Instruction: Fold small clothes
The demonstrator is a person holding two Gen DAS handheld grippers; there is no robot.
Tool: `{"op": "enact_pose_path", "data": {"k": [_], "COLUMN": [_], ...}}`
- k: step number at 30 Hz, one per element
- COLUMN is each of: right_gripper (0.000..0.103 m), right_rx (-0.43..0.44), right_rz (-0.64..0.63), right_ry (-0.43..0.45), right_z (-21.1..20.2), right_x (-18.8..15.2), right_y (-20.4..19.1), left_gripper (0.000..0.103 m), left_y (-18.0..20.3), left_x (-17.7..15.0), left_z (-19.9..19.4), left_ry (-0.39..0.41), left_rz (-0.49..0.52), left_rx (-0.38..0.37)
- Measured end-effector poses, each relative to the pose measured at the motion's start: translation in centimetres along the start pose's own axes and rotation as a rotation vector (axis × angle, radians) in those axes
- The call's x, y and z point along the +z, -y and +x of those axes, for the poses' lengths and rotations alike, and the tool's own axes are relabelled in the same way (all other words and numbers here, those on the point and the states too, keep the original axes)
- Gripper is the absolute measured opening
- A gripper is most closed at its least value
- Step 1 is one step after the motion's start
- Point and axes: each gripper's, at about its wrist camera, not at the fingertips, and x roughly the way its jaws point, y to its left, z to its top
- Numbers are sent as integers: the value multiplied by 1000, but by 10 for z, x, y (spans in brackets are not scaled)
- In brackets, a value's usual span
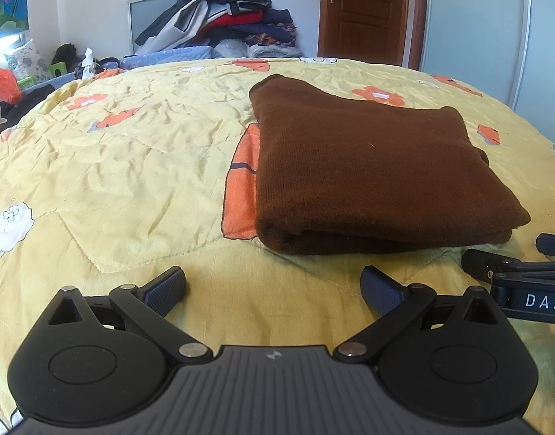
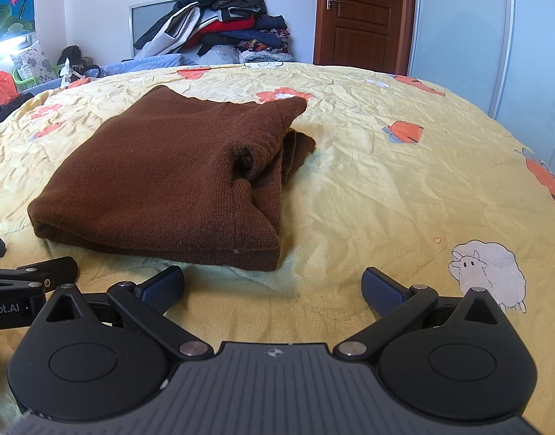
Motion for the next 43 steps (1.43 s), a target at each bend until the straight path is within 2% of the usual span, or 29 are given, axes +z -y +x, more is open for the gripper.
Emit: {"op": "enact_pose_path", "data": {"k": [33,37,39,41,43], "right_gripper": [103,103,103,103,103], "right_rx": [0,2,14,58,96], "right_rz": [-1,1,10,35,64], "right_ry": [0,-1,-6,-13,0], "right_z": [0,0,-3,-6,-11], "right_x": [0,0,1,6,17], "right_y": [0,1,4,16,39], "left_gripper": [103,103,103,103,103], "left_y": [-2,-11,-21,-36,-61], "left_x": [-3,-6,-6,-3,3], "left_z": [-2,-14,-23,-29,-32], "left_ry": [14,57,72,62,87], "left_rz": [2,-29,-28,-8,0], "left_rx": [-9,24,12,27,43]}}
